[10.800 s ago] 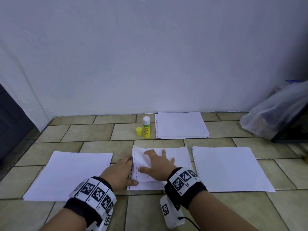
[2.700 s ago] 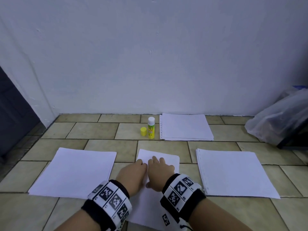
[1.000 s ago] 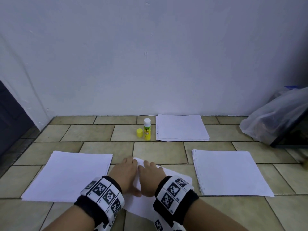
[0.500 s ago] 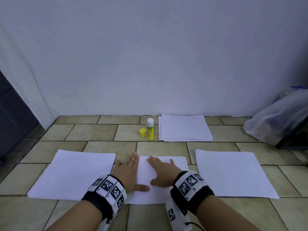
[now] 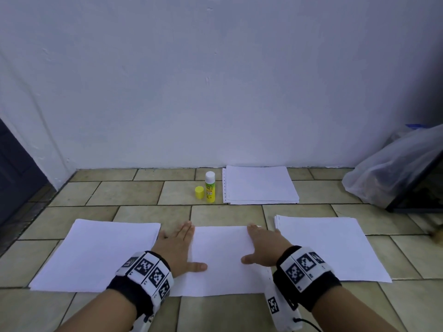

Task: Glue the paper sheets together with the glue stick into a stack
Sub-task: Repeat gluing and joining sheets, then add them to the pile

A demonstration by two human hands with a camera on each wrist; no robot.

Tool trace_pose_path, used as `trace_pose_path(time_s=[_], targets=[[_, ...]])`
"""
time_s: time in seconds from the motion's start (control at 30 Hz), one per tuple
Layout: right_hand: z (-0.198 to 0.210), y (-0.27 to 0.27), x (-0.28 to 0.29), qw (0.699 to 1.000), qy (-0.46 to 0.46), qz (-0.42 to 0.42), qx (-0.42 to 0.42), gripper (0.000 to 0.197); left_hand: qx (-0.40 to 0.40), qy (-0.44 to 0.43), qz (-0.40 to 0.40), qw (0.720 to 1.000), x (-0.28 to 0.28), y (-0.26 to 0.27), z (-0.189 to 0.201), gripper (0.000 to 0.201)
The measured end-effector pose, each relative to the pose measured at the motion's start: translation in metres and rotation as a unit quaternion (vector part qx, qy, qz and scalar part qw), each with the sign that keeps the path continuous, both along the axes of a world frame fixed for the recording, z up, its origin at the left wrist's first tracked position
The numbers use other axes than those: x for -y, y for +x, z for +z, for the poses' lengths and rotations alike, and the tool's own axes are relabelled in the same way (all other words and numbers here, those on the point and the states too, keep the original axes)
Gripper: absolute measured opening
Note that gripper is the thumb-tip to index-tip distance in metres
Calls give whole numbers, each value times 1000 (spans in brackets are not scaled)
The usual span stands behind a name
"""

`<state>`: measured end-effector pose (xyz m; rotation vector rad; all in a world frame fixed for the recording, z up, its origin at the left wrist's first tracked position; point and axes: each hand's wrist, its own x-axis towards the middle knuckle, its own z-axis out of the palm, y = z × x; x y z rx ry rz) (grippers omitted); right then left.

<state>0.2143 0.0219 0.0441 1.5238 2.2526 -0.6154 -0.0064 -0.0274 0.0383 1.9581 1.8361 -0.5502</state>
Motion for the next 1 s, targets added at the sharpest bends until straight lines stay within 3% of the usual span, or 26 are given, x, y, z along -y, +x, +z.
trace_pose_path(time_s=[0.07, 0.1, 0.17, 0.27, 0.33, 0.57, 0.67, 0.8, 0.9, 1.0], targets=[[-2, -4, 1, 1000, 22, 6, 3, 94, -4, 36, 12, 999, 1, 4, 3, 108], [-3, -7, 2, 999, 31, 13, 13, 93, 1, 55, 17, 998, 1, 8, 4, 98], [-2, -15, 3, 998, 44, 26, 43, 84, 22, 74, 5, 997, 2, 17, 7, 94], [0, -28, 6, 995, 63, 36, 75, 68, 81, 54, -75, 992, 6, 26, 4, 83], [0, -36, 9, 993, 83, 32, 76, 67, 104, 53, -83, 990, 9, 26, 1, 77], [-10, -58, 23, 998, 60, 8, 31, 64, 6, 80, -65, 995, 16, 42, 11, 59], [-15, -64, 26, 997, 54, 53, 17, 69, -12, 86, -42, 995, 16, 46, 13, 72], [-16, -70, 21, 994, 33, 104, -18, 75, 61, 61, -28, 996, 6, 30, -3, 120], [-15, -66, 12, 993, 25, 115, -30, 77, 78, 38, -15, 996, 3, 18, -11, 128], [-12, -53, 7, 994, 20, 106, -24, 86, 33, 21, -54, 998, 2, 13, -8, 130]])
